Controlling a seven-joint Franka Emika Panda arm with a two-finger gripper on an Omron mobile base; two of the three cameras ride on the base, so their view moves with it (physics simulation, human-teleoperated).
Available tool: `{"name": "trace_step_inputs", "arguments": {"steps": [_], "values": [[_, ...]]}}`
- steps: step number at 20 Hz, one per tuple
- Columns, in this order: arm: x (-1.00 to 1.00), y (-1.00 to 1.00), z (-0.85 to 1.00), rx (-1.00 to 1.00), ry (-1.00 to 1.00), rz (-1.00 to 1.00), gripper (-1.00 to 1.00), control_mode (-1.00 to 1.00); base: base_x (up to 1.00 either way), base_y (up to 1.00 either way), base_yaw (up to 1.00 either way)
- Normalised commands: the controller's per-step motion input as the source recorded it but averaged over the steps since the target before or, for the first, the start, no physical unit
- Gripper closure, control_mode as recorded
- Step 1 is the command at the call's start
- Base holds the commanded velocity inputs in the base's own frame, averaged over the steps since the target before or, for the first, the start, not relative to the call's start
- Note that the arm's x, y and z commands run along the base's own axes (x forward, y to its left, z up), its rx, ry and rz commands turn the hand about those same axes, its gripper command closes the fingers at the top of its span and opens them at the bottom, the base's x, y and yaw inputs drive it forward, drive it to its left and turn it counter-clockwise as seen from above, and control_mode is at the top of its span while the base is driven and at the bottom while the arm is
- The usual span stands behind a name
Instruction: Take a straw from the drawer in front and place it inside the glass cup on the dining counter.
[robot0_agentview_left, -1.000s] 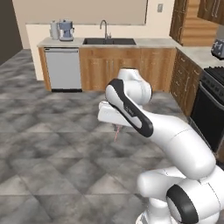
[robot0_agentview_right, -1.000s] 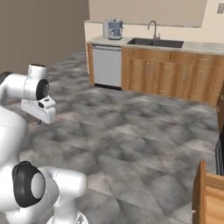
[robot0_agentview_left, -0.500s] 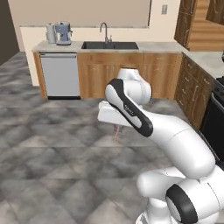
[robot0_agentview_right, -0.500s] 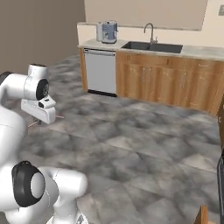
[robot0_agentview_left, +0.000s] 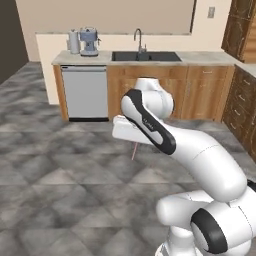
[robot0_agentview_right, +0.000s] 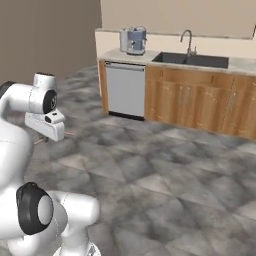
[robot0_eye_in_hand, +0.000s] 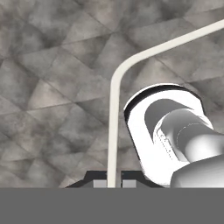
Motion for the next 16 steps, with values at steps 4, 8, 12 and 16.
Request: {"name": "trace_step_inputs", "arguments": {"steps": [4, 8, 12, 16], "values": [[0.0, 0.0, 0.0, 0.0, 0.0, 0.0, 1.0, 1.0, 0.84, 1.0, -0.04], [0.0, 0.0, 0.0, 0.0, 0.0, 0.0, 1.0, 1.0, 0.97, 1.0, -0.03], [0.0, 0.0, 0.0, 0.0, 0.0, 0.0, 1.0, 1.0, 1.0, 0.95, -0.03], [0.0, 0.0, 0.0, 0.0, 0.0, 0.0, 1.0, 1.0, 1.0, 0.91, -0.03]]}}
